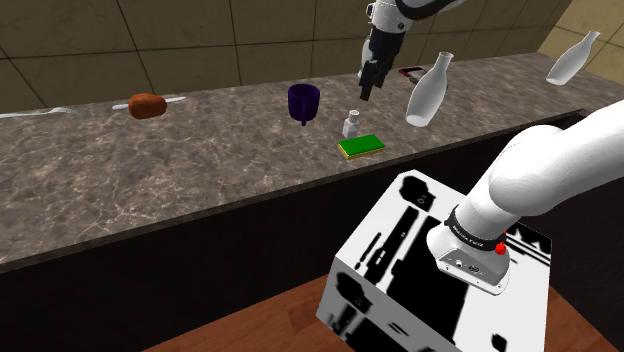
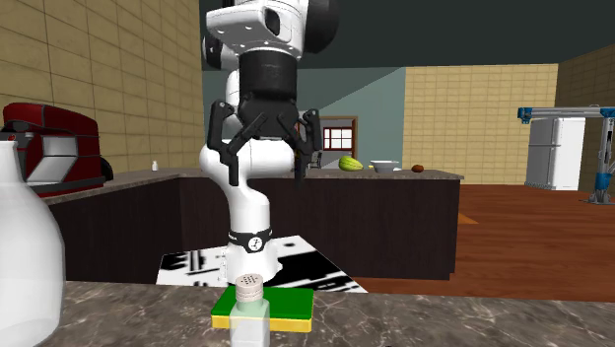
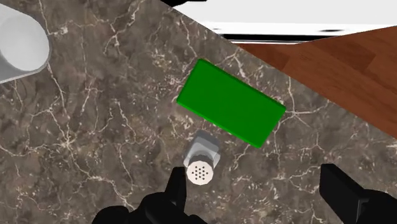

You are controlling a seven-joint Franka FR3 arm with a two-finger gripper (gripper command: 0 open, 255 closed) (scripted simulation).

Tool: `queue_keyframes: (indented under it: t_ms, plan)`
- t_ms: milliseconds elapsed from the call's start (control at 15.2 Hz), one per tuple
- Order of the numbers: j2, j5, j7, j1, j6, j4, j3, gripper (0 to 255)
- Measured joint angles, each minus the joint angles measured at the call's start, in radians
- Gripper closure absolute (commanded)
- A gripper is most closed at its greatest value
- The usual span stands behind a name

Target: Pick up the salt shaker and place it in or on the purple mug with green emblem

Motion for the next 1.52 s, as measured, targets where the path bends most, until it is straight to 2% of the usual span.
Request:
queue_keyframes:
  t_ms: [462,924,1320,1386,1518]
  plan:
    - [0.226,0.001,-0.042,-0.026,0.207,0.020,-0.052,0]
    - [0.296,0.005,-0.046,-0.026,0.313,-0.015,-0.056,0]
    - [0.304,0.005,-0.046,-0.026,0.323,-0.017,-0.056,0]
    - [0.304,0.005,-0.046,-0.026,0.323,-0.017,-0.056,255]
    - [0.304,0.005,-0.046,-0.026,0.323,-0.016,-0.056,255]
